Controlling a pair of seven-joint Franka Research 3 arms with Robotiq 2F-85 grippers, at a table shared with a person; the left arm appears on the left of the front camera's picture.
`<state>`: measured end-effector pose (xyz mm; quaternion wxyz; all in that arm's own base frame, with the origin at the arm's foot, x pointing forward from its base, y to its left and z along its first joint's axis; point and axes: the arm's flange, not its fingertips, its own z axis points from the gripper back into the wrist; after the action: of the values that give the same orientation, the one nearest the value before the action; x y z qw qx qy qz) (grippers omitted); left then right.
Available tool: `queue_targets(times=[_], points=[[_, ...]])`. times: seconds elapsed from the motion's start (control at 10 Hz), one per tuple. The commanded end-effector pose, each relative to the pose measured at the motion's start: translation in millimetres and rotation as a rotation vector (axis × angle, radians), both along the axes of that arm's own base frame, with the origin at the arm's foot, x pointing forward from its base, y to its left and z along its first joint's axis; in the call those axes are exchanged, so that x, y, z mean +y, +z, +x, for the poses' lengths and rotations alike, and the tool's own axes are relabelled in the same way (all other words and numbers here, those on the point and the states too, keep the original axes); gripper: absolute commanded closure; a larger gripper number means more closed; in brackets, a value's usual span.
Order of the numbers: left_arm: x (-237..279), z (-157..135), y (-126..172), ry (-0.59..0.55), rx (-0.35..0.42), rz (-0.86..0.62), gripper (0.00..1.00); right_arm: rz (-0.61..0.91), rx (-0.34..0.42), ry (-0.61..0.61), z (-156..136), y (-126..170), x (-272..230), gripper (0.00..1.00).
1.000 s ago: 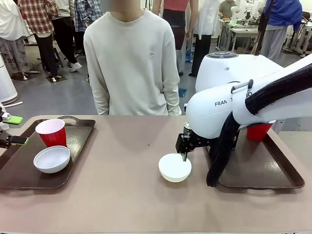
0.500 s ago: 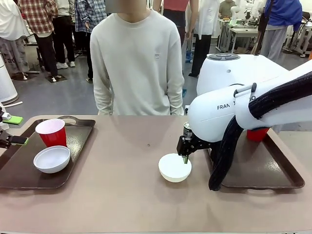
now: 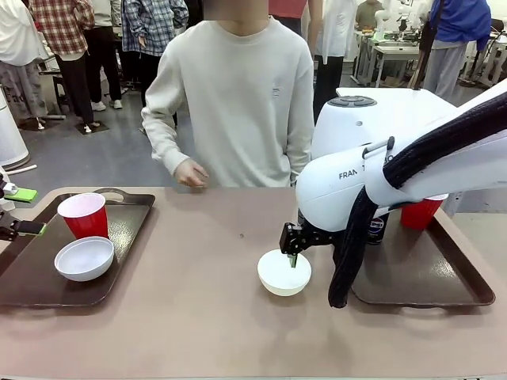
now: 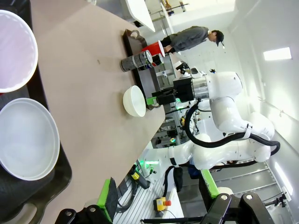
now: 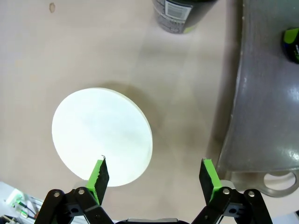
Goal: Prepare tableware on both trays.
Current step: Pick up a Picnic Bowl from the table and place it on a Handle tray.
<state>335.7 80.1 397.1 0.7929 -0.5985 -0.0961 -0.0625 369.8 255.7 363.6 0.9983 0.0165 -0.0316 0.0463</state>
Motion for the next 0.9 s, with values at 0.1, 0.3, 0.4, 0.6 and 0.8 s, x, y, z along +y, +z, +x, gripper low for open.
queue_targets(times=[0.1,0.3,0.4,0.6,0.8], points=[[0,-1,0,0.003,-0.028,-0.016,0.08,0.006,-0.039,-0.010,16,-11,14,0.00],[0,-1,0,0.003,-0.028,-0.016,0.08,-0.001,-0.018,-0.020,20,-21,14,0.00],[0,-1,0,0.003,-0.028,-0.016,0.08,-0.013,-0.001,-0.023,10,-17,10,0.00],[0,-1,0,0.003,-0.028,-0.016,0.08,-0.147,0.046,0.006,-100,37,-17,0.00],[0,-1,0,0.003,-0.028,-0.016,0.08,-0.129,-0.022,-0.016,-141,59,-37,0.00]])
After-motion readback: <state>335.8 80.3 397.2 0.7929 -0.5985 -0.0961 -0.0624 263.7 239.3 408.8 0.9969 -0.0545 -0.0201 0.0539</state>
